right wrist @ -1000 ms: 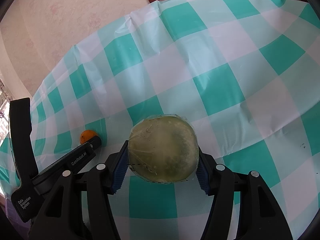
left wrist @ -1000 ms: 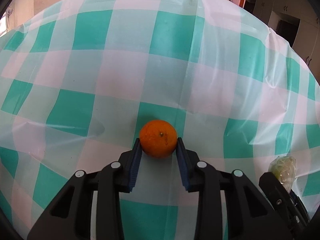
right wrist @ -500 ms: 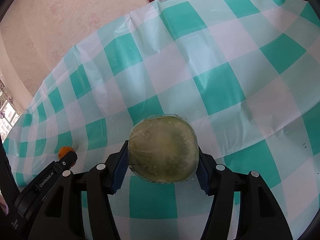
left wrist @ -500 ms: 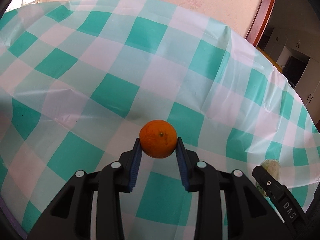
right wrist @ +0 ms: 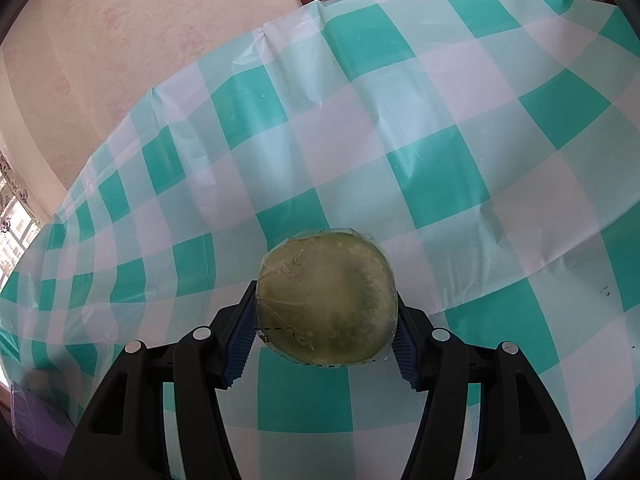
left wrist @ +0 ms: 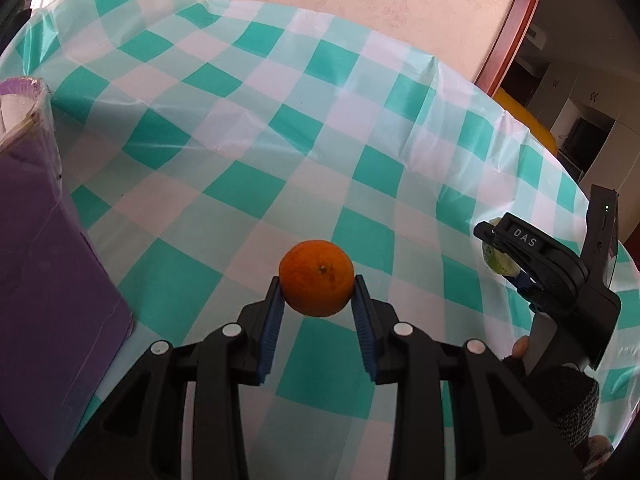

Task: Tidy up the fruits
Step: 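Carry the cabbage half and tangerine with both tools over the purple-rimmed box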

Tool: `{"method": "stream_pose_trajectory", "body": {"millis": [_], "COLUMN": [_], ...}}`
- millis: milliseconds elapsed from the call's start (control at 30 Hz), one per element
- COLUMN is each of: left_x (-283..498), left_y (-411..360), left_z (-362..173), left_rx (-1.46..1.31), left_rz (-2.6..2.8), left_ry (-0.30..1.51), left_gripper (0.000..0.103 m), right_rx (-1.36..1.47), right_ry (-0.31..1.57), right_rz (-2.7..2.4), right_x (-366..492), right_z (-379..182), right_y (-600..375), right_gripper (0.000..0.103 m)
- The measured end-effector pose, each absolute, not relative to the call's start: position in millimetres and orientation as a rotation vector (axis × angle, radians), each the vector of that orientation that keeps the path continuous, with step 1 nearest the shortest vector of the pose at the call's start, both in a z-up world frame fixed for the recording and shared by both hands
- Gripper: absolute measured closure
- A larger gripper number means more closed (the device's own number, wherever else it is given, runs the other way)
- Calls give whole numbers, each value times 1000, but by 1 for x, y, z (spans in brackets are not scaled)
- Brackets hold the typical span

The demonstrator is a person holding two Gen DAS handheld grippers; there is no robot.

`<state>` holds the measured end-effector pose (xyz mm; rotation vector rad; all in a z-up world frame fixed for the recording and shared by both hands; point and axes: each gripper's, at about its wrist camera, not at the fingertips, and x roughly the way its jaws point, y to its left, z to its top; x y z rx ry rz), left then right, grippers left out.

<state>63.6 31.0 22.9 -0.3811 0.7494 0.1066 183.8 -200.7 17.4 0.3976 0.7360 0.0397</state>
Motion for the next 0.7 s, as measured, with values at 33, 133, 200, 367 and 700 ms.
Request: {"method": "stream_pose_trajectory", "body": {"millis": [33,133,200,367,700], "left_x": [57,36,23,2,-18], "left_y": [33,38,42,46,45], "left_z": [24,24,21,22,25], "left_rx": [-376,-366,-361,-328,-311], "left_rz": [111,116,116,132,120], "left_ry": [751,760,771,754,735], "left_gripper": [69,69,69,69,69], "right_rx": [396,388,380,350,331], "right_ry": [739,748,747,741,775], "right_rz": [34,16,-3,-45,-7], "right_x": [183,180,174,152,113], "right_z": [17,17,17,18,14], "right_y": [-201,-201,-201,-193,-169], "right_gripper": [45,45,45,45,45]}}
